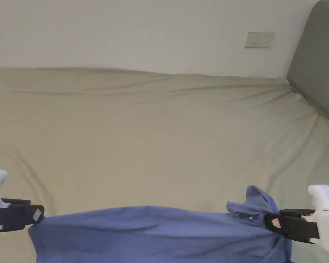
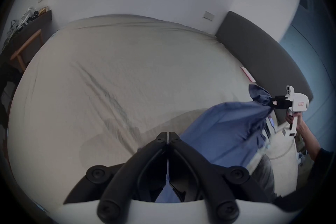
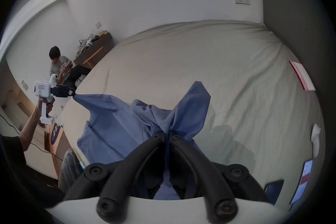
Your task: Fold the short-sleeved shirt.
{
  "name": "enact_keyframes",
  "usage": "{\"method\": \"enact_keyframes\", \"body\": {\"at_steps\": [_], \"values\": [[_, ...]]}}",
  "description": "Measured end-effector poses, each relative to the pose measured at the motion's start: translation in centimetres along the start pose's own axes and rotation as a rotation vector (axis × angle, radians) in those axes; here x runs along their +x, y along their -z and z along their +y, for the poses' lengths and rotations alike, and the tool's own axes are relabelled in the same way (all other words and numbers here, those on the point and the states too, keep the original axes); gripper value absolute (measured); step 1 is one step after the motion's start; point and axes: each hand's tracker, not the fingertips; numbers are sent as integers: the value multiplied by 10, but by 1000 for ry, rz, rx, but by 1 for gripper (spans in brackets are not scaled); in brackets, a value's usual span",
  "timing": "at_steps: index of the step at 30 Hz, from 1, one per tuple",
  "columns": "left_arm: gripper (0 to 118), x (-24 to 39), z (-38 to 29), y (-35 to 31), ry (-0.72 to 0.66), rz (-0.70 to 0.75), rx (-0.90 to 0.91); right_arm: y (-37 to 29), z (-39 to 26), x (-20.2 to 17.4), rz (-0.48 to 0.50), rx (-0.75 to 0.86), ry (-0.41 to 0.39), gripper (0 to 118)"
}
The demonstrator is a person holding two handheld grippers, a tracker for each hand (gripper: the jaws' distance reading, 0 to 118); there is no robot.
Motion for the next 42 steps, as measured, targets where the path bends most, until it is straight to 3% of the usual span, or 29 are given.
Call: {"method": "enact_keyframes", "body": {"at_steps": [6,10,13,14,19,22,27,30,33,34,35,38,39,42], "values": [[0,-4,-79,-30,-12,62,-137,-47,-70,-14,14,-18,4,6],[0,-4,-127,-37,-92,-5,-187,-48,-116,-7,2,-105,94,6],[0,-1,-150,-25,-76,11,-253,-37,-142,-7,-95,-187,1,6],[0,-2,-157,-18,-63,27,-285,-30,-150,-7,-85,-237,-13,6],[0,5,-177,15,22,92,-415,-10,-170,1,-122,-293,-15,7],[0,13,-188,30,94,119,-493,1,-181,3,-158,-356,-76,7],[0,6,-199,42,103,147,-495,12,-187,12,-161,-326,-10,7],[0,-1,-194,40,79,140,-480,10,-190,15,-160,-324,-17,7],[0,-6,-189,29,-9,121,-446,3,-189,9,-163,-322,-21,22],[9,-7,-184,20,-27,142,-393,-2,-187,6,-167,-322,-19,28],[26,-5,-180,11,-40,154,-344,-8,-186,2,-168,-317,-22,38],[99,-14,-167,-21,-150,123,-182,-37,-180,-12,-193,-242,-67,62],[105,-16,-164,-31,-194,110,-121,-47,-177,-17,-206,-210,-71,66],[108,-25,-159,-45,-264,77,5,-86,-164,-32,-206,-71,-46,74]]}}
